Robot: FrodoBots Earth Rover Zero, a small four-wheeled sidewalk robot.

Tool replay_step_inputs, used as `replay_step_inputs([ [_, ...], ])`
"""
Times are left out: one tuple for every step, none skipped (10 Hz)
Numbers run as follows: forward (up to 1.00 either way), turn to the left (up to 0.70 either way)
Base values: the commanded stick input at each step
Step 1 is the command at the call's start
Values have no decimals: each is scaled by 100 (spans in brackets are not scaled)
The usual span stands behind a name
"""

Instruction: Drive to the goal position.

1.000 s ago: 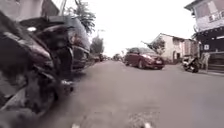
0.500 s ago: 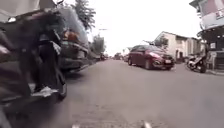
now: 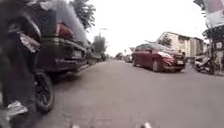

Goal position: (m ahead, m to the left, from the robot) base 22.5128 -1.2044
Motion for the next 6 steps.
replay_step_inputs([
  [85,0],
  [85,0],
  [85,0],
  [85,0],
  [85,0],
  [85,0],
])
